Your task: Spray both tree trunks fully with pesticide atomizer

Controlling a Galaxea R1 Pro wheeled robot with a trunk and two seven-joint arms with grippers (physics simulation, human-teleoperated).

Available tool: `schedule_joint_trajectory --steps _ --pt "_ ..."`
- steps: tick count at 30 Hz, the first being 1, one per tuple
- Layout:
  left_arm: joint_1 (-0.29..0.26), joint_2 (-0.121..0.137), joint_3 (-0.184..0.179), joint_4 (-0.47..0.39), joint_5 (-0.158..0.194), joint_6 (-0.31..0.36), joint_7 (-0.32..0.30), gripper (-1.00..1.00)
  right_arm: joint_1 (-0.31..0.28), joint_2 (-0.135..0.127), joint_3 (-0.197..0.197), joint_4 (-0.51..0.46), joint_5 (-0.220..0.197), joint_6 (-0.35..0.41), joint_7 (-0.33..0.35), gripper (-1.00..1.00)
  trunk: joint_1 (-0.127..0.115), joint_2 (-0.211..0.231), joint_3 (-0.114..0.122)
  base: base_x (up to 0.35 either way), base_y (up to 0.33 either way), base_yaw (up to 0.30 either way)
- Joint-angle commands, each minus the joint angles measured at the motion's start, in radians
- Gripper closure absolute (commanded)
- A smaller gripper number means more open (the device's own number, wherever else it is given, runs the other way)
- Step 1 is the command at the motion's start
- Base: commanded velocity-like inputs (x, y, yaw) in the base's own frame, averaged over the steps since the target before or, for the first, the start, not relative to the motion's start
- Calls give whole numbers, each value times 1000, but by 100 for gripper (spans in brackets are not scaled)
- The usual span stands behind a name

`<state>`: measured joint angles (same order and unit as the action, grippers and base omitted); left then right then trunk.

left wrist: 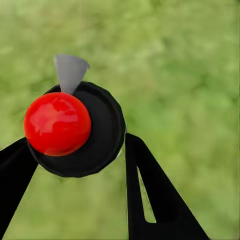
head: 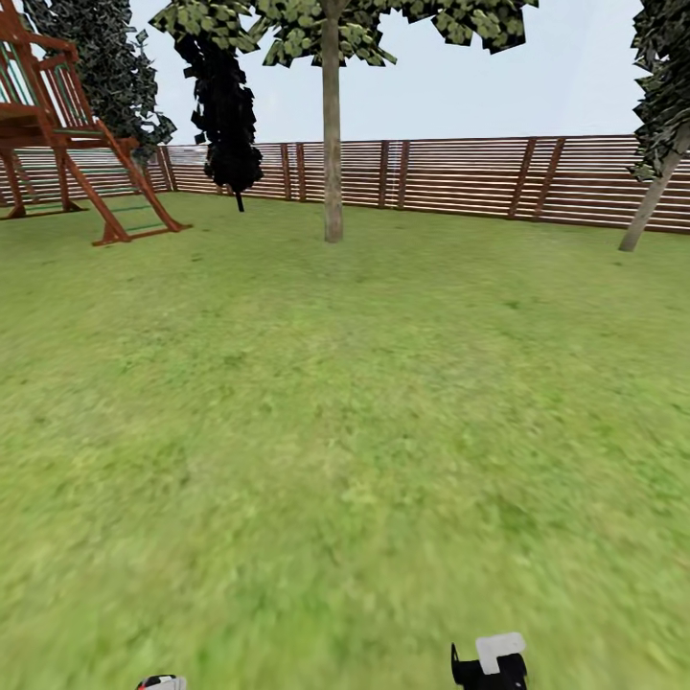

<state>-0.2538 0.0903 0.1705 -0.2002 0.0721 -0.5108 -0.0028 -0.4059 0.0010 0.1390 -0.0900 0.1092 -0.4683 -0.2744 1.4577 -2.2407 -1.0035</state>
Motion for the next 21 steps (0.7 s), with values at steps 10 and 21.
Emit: schedule_joint_trajectory --steps 10,21 --pt "-1 0 -3 1 7 -3 0 100 -1 0 4 1 10 1 -10 -100 0 0 -1 339 0 0" --pt "-1 0 -3 1 7 -3 0 100 -1 0 4 1 10 1 -10 -100 0 0 -1 339 0 0"
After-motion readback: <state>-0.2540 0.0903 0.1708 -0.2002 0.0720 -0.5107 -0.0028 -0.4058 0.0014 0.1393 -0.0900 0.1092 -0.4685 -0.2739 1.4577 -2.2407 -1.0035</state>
